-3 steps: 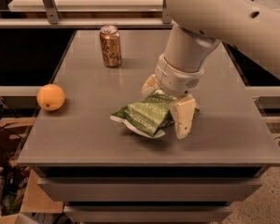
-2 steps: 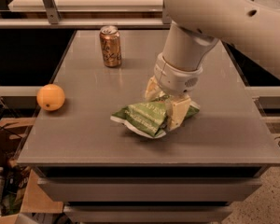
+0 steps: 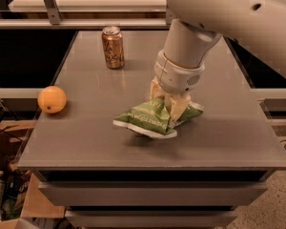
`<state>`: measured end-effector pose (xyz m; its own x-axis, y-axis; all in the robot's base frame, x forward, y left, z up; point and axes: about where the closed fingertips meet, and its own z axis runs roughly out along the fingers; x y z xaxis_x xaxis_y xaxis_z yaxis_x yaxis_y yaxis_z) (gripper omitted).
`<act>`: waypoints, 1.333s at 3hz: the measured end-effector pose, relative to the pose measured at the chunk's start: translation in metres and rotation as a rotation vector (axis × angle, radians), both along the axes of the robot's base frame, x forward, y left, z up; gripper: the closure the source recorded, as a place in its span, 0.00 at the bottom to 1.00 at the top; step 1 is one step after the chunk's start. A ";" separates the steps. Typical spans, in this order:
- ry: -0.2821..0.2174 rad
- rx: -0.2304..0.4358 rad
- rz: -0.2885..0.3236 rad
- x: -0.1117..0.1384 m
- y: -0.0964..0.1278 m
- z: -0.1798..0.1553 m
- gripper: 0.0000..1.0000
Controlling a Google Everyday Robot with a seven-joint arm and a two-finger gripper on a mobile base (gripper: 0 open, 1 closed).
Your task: Pick green jalapeno chip bag
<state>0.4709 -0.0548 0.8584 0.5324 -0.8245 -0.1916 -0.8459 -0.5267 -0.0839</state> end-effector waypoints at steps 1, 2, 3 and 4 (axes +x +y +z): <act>-0.011 0.008 0.009 0.002 0.003 0.008 1.00; -0.035 0.021 0.016 0.006 0.004 0.023 1.00; -0.069 0.039 0.014 0.010 0.002 0.041 1.00; -0.123 0.062 0.025 0.014 0.003 0.070 1.00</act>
Offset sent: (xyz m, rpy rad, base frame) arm 0.0081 0.0014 0.0393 0.0294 -0.0479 0.0269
